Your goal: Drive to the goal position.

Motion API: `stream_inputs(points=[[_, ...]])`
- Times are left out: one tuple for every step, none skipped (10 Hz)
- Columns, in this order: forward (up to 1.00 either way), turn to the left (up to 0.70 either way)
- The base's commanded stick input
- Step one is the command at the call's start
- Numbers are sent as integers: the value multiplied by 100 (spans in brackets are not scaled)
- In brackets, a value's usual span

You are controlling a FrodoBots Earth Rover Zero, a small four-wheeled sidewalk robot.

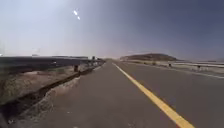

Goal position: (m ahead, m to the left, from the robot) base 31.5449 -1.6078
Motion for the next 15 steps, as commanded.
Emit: stream_inputs(points=[[50,0],[50,0],[50,0],[50,0],[50,0],[50,0],[50,0],[50,0],[50,0],[50,0],[50,0],[50,0],[50,0],[50,0],[50,0]])
